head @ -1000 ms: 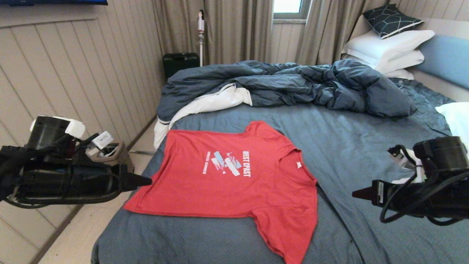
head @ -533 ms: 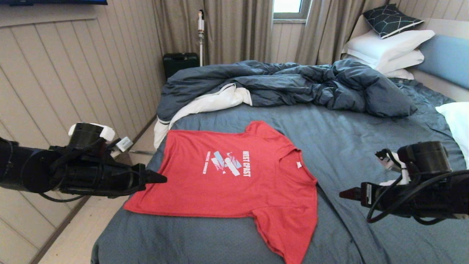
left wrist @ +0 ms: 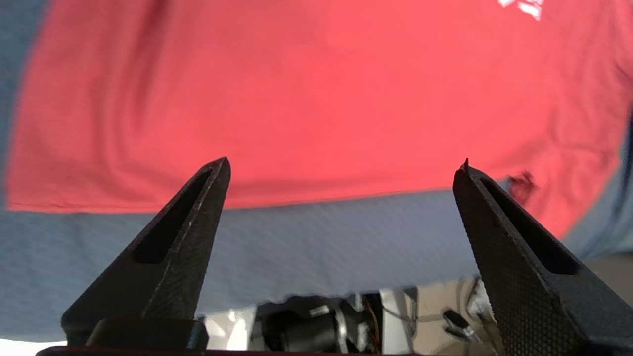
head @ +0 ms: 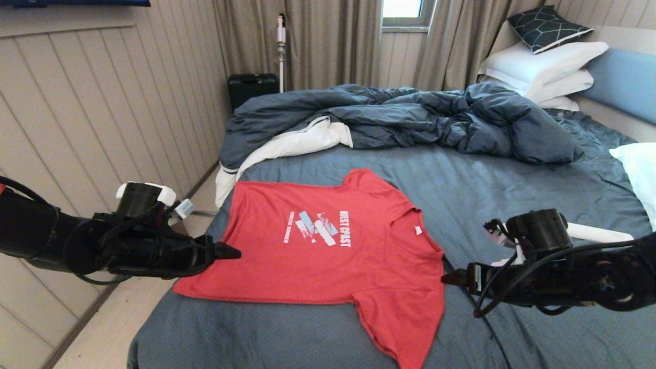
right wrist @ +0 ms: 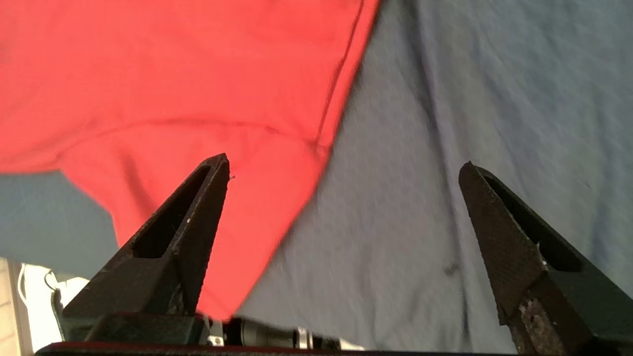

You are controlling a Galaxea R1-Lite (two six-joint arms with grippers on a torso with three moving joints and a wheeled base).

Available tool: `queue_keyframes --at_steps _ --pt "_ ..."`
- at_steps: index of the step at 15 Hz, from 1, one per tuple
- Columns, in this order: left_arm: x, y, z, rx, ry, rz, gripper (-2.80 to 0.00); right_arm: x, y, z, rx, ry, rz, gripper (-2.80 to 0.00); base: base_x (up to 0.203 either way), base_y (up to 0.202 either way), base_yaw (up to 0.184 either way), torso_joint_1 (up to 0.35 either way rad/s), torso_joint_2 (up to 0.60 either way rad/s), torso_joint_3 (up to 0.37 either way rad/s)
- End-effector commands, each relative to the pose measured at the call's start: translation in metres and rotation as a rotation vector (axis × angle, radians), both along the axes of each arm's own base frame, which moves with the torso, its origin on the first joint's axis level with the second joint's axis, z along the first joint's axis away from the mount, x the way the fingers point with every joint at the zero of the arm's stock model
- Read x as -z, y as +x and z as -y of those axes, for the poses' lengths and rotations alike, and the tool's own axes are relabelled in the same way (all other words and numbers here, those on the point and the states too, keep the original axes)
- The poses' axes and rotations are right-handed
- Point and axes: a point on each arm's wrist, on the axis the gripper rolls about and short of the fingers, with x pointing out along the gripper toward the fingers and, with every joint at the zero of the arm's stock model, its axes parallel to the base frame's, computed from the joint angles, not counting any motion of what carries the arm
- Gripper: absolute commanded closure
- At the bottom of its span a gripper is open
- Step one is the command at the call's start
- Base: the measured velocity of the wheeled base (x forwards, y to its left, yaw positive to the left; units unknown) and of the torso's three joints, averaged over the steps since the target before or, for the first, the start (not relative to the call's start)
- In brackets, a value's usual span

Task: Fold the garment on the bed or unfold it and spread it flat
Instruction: Fold the red T-shirt

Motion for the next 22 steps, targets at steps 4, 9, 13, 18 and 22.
queue_keyframes --at_steps 4,9,13,18,22 --pt "0.008 -0.007 -0.001 -0.006 -0.002 0.005 -2.80 0.020 0.017 -0.011 0.004 0.024 0.004 -2.80 0.000 0.000 0.000 0.000 0.00 0.000" --pt "0.010 -0.010 -0.002 -0.011 -0.010 0.047 -2.80 0.024 0.024 -0.028 -0.012 0.057 0.014 -2.80 0.000 0.000 0.000 0.000 0.00 0.000" --pt "0.008 -0.009 -0.003 -0.035 -0.001 0.059 -2.80 0.036 0.037 -0.031 0.029 0.007 0.009 -2.80 0.000 0.000 0.000 0.000 0.00 0.000" --pt "0.007 -0.009 -0.002 -0.033 -0.002 0.062 -2.80 0.041 0.040 -0.037 0.025 -0.005 0.024 -2.80 0.000 0.000 0.000 0.000 0.00 0.000" --pt "0.007 -0.009 -0.002 -0.033 -0.003 0.066 -2.80 0.044 0.042 -0.045 0.013 0.002 0.018 -2.80 0.000 0.000 0.000 0.000 0.00 0.000"
